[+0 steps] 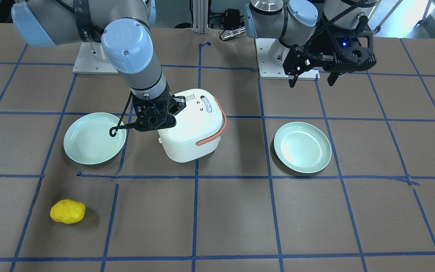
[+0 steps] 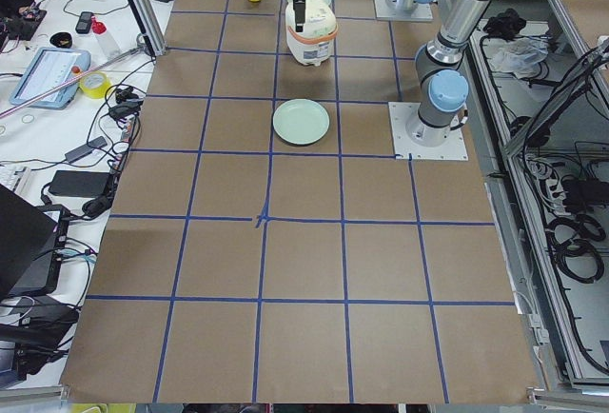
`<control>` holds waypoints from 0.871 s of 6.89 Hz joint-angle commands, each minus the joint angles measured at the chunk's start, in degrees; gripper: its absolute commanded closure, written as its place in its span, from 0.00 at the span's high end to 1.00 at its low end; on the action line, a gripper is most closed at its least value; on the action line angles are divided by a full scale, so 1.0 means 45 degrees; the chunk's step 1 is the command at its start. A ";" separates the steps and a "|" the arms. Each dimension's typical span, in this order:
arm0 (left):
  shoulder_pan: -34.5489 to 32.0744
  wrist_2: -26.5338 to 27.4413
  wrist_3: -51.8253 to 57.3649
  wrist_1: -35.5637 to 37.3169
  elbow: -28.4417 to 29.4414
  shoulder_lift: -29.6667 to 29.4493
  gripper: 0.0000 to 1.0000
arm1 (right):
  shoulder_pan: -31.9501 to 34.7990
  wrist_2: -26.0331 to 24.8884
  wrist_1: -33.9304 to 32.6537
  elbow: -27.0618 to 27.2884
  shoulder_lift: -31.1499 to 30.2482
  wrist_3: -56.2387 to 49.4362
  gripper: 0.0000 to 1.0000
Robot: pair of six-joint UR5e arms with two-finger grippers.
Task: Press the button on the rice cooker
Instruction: 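Press the right gripper down on the green lid button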
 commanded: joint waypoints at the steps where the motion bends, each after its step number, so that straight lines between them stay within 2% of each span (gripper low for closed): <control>1: 0.0000 0.0000 0.0000 0.0000 0.0000 0.0000 1.00 | 0.0001 0.0000 -0.0019 0.0084 0.0002 0.0000 0.00; 3: 0.0000 0.0000 0.0000 0.0000 0.0000 0.0000 1.00 | 0.0001 0.0000 -0.0019 0.0124 -0.0018 0.0038 0.00; 5: 0.0000 0.0000 0.0000 0.0000 0.0000 0.0000 1.00 | 0.0001 0.0310 0.0446 -0.0497 -0.0522 0.0816 0.02; 6: 0.0000 0.0000 0.0000 0.0000 0.0000 0.0000 1.00 | 0.0001 0.0293 0.1030 -0.1023 -0.0642 0.0994 0.19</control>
